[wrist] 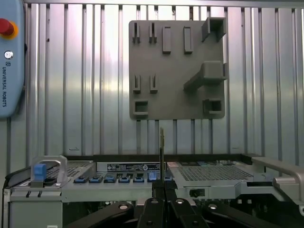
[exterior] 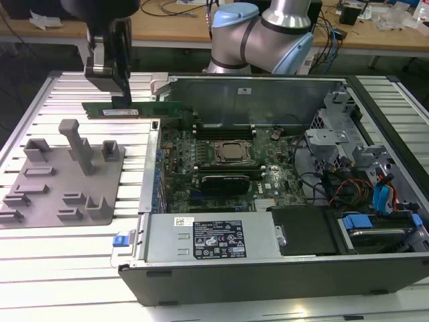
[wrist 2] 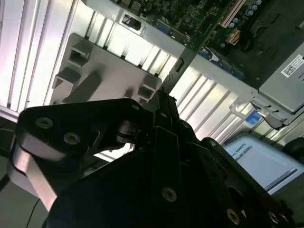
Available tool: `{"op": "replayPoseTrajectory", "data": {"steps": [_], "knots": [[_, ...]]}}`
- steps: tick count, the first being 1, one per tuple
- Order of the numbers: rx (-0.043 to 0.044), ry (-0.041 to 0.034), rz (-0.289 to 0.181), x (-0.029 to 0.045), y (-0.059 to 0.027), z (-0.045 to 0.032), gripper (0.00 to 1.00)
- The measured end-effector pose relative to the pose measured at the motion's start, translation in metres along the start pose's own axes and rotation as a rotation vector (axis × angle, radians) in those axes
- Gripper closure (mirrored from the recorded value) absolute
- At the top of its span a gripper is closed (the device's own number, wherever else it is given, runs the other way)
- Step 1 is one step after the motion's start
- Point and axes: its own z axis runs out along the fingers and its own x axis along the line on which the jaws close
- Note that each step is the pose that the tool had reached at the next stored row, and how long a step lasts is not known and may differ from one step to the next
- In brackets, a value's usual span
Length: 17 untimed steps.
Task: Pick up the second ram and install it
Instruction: 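Pick up the second ram and move it above second insertion slot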
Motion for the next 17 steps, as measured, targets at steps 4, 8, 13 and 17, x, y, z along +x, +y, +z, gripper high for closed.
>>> {"op": "replayPoseTrajectory", "data": {"steps": [4,8,13,17], "knots": [[0.0,0.0001,0.0,0.0,-0.015,-0.0007,0.91],[-0.0001,0.0,0.0,-0.0001,-0.0341,-0.0015,0.91],[-0.0003,0.0,0.0,-0.0002,-0.0582,-0.0024,0.91],[-0.0006,-0.0001,0.0,-0.0002,-0.0792,-0.0027,0.91]]}}
